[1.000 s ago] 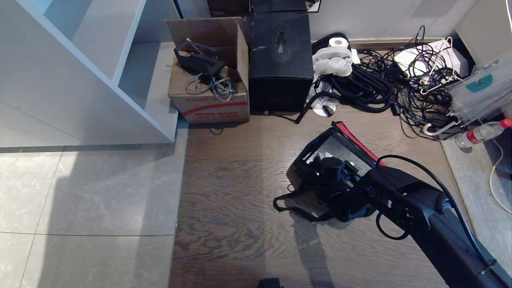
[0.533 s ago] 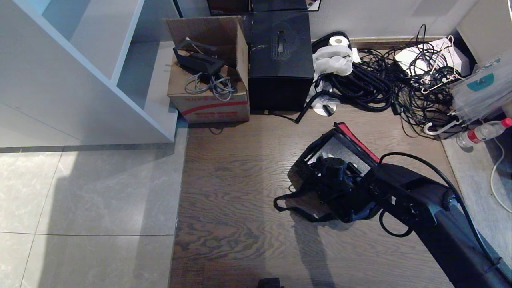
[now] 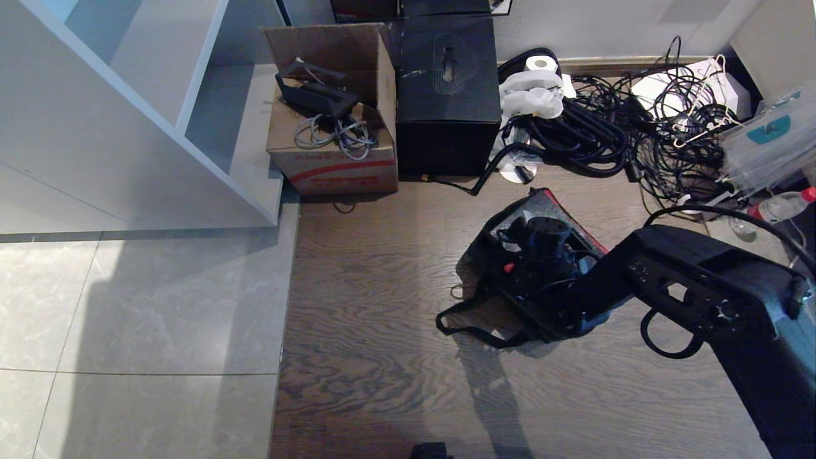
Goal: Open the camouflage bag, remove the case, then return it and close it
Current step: Lift the black box
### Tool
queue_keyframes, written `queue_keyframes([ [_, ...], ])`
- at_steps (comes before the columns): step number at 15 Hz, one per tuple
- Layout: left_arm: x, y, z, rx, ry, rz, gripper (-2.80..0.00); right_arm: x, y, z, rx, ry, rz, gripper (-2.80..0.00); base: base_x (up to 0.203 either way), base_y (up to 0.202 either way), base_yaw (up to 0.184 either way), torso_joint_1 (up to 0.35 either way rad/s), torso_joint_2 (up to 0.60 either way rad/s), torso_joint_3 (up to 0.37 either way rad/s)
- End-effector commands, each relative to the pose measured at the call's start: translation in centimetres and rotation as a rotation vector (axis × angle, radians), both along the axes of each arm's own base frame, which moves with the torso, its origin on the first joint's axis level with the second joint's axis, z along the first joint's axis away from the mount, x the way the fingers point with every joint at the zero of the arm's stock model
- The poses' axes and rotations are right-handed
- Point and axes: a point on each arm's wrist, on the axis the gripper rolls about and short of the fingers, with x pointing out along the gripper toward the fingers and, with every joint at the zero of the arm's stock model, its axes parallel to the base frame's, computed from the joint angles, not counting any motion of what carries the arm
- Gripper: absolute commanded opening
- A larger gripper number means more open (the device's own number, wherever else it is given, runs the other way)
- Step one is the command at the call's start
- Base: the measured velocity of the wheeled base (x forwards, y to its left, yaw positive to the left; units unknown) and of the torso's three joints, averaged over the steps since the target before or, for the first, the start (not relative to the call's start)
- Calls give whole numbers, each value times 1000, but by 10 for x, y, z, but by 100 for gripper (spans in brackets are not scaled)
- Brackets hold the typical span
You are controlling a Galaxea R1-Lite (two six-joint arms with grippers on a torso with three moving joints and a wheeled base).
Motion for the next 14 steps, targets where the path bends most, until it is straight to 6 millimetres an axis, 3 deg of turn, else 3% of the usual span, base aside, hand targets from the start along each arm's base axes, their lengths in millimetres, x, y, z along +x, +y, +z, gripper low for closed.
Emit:
queue_keyframes([
  [1, 0, 0, 0, -1, 0, 0, -280, -18, -2, 46, 23, -67, 2, -280, 0, 0, 0, 0, 0, 0],
  [9, 0, 0, 0, -1, 0, 0, -280, -67, -9, 100, 36, -103, 31, -280, 0, 0, 0, 0, 0, 0],
  [14, 0, 0, 0, -1, 0, 0, -280, -85, -20, 130, 13, -118, 22, -280, 0, 0, 0, 0, 0, 0],
])
